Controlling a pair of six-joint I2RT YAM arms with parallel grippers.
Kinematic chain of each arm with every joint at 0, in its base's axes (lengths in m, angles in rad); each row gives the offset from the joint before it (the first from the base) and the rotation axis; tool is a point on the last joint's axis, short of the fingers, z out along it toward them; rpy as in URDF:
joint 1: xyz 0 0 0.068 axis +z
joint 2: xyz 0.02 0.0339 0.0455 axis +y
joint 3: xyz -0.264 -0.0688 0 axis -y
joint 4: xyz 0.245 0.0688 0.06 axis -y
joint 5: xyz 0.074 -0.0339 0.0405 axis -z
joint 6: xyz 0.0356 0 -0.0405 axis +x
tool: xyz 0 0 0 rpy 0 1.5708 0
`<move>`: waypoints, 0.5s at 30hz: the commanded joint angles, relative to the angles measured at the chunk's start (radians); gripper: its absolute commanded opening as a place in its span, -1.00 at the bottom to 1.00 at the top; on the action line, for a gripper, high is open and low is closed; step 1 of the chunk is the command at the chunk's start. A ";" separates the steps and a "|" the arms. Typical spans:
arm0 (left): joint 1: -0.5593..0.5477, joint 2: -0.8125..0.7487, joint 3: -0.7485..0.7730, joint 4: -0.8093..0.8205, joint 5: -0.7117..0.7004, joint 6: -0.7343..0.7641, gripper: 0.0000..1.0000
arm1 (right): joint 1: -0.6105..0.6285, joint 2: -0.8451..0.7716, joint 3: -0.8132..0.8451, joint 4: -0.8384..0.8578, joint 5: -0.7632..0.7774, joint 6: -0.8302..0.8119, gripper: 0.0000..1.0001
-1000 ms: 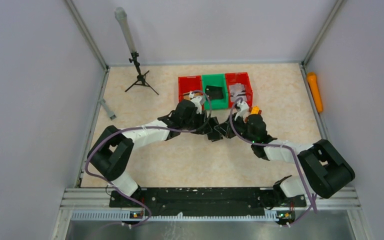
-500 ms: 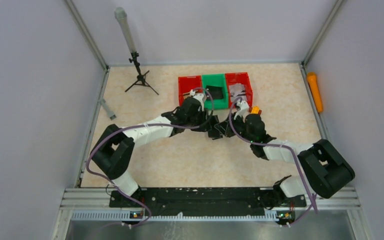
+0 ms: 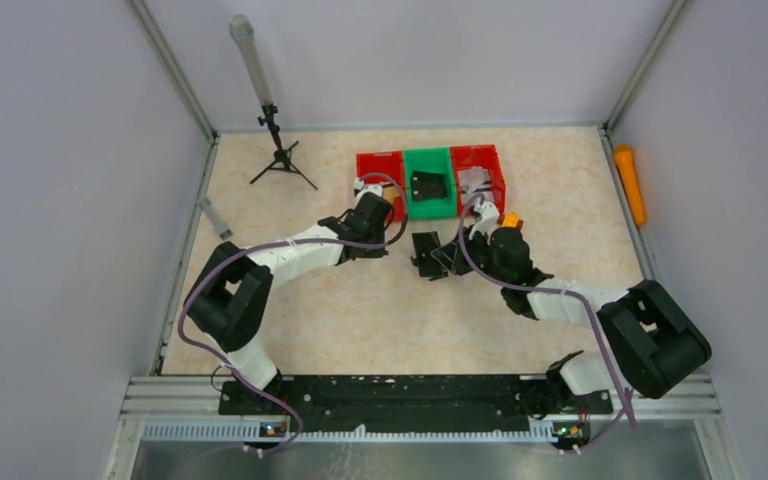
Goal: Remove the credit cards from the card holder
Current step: Open the card holder at the center of the board.
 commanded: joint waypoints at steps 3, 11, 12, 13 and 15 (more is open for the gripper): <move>-0.009 -0.078 -0.065 0.098 0.034 0.009 -0.58 | 0.002 -0.036 0.026 0.036 0.024 -0.003 -1.00; 0.023 -0.253 -0.274 0.427 0.322 -0.005 0.39 | -0.001 -0.041 0.016 0.052 0.029 0.022 -1.00; 0.024 -0.256 -0.277 0.446 0.339 -0.005 0.43 | -0.001 -0.041 0.015 0.054 0.028 0.022 -1.00; 0.024 -0.250 -0.279 0.458 0.362 -0.006 0.45 | -0.002 -0.040 0.014 0.059 0.023 0.025 -1.00; 0.024 -0.227 -0.268 0.475 0.428 -0.005 0.47 | -0.003 -0.040 0.011 0.066 0.016 0.027 -1.00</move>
